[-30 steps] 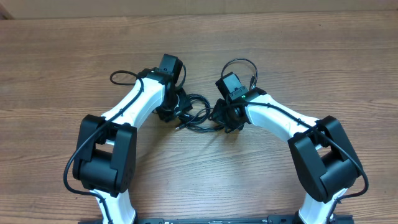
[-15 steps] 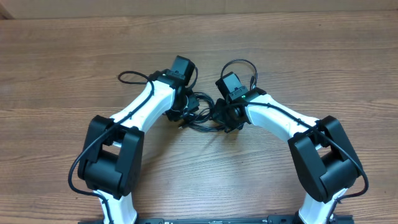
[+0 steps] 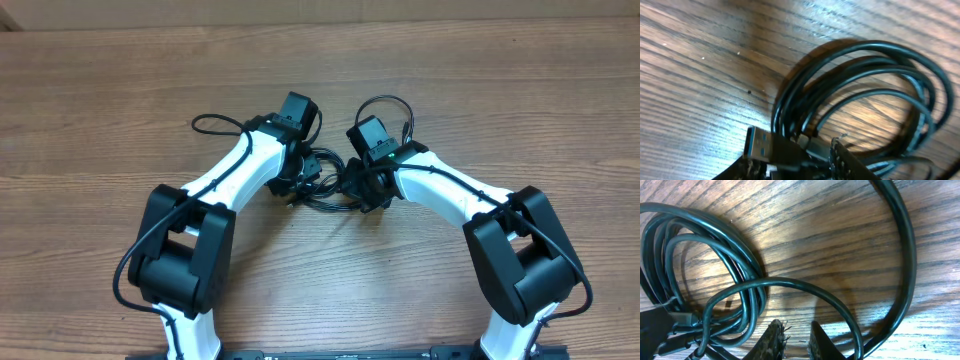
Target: Untangle cables
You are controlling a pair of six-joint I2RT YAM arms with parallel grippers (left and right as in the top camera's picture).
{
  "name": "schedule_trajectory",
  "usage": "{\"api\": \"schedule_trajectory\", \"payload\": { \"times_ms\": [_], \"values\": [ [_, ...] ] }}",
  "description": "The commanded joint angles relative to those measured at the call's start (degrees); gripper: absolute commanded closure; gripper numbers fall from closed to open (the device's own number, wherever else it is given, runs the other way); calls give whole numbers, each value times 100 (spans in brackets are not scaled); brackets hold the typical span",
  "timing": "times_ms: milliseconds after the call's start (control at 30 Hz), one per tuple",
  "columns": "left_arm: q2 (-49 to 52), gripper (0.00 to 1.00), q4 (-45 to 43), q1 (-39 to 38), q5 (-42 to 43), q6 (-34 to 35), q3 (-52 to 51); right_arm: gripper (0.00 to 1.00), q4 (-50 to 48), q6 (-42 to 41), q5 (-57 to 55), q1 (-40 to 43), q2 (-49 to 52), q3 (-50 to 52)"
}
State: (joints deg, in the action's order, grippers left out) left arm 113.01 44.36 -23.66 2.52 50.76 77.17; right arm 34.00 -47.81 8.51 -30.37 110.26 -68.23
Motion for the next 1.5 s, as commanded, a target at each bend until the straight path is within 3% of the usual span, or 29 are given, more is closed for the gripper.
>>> {"api": "schedule_trajectory", "payload": {
  "times_ms": [0,133,233,900,1467],
  "values": [
    [203,68,-39,-37,-103,74,-26,83,-28,-15,-79,9,46,-35],
    [203,77,-114,-37,-85,142,-26,83,-52,-17,-79,9,46,-35],
    [199,96,-109,-37,-20,151,-24,82,-50,-15,-79,9,46,-35],
    [-1095,96,837,260,203,-774,1663,77,-63,7,-79,9,46,-35],
    [-2706,96,800,1102,92,-885,1871,78,-39,7,-81,11,46,-35]
  ]
}}
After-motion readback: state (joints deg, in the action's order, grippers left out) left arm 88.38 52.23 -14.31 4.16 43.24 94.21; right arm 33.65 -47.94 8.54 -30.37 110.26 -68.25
